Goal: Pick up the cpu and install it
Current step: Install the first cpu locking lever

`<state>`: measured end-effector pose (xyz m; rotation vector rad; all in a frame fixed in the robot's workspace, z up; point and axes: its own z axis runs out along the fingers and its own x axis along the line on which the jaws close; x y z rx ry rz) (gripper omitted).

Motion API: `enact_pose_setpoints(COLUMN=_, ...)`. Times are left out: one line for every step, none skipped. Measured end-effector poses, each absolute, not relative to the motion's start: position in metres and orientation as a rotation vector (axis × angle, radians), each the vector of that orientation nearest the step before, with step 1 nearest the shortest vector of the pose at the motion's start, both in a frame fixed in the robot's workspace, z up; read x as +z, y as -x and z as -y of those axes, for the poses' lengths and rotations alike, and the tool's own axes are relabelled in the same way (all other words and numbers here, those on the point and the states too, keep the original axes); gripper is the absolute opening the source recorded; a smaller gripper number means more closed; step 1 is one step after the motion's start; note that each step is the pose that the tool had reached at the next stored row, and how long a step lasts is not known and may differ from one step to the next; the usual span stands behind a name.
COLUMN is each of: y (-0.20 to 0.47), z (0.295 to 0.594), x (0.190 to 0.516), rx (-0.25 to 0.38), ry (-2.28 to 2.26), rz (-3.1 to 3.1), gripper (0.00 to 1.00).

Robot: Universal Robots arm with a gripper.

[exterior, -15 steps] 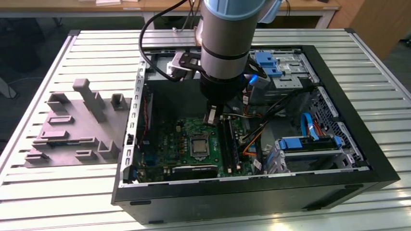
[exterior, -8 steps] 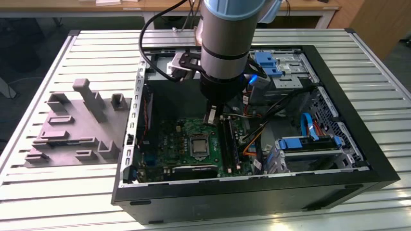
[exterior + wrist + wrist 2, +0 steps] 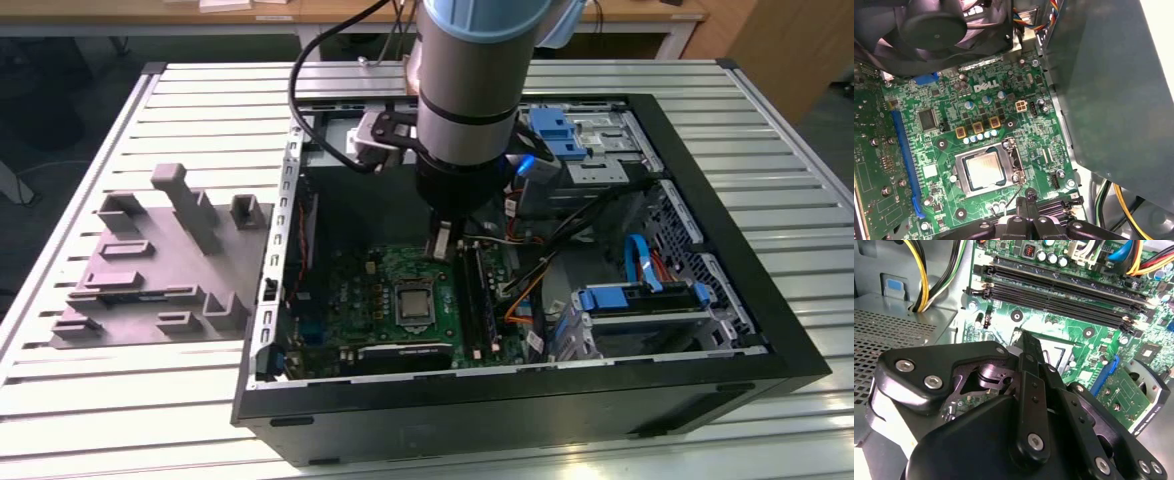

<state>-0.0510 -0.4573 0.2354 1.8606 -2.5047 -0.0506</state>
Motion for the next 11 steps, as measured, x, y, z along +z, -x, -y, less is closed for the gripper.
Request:
enact_pose_setpoints(y=0.0509, z=0.4574, x=0.2353, rx=-0.047, ry=-1.867, rz=2.497, gripper=0.11)
enact_pose_setpoints(y=0.0509, z=0.4574, x=0.2353, rx=-0.044, ry=-1.877, rz=2.488, gripper=0.11)
enact_pose_setpoints(y=0.0509, z=0.4574, x=0.2352, rx=-0.042, ry=-1.886, rz=2.479, gripper=0.11)
enact_pose_setpoints(y=0.051, z=0.4576, x=0.2352, rx=-0.04, ry=-1.894, rz=2.472, gripper=0.11)
enact_pose_setpoints(y=0.0512, z=0.4581, x=0.2352, rx=-0.04, ry=-1.899, rz=2.468, gripper=0.11)
enact_pose_setpoints(y=0.0516, z=0.4591, x=0.2351, rx=-0.04, ry=-1.902, rz=2.466, gripper=0.11)
enact_pose_setpoints(y=0.0518, z=0.4606, x=0.2351, rx=-0.04, ry=-1.903, rz=2.465, gripper=0.11)
enact_pose_setpoints(y=0.0519, z=0.462, x=0.2351, rx=-0.039, ry=-1.905, rz=2.463, gripper=0.11)
enact_pose_setpoints(y=0.0519, z=0.4635, x=0.2352, rx=-0.039, ry=-1.907, rz=2.462, gripper=0.11)
enact_pose_setpoints(y=0.052, z=0.4649, x=0.2351, rx=-0.039, ry=-1.909, rz=2.46, gripper=0.11)
enact_pose_setpoints(y=0.052, z=0.4662, x=0.235, rx=-0.039, ry=-1.914, rz=2.456, gripper=0.11)
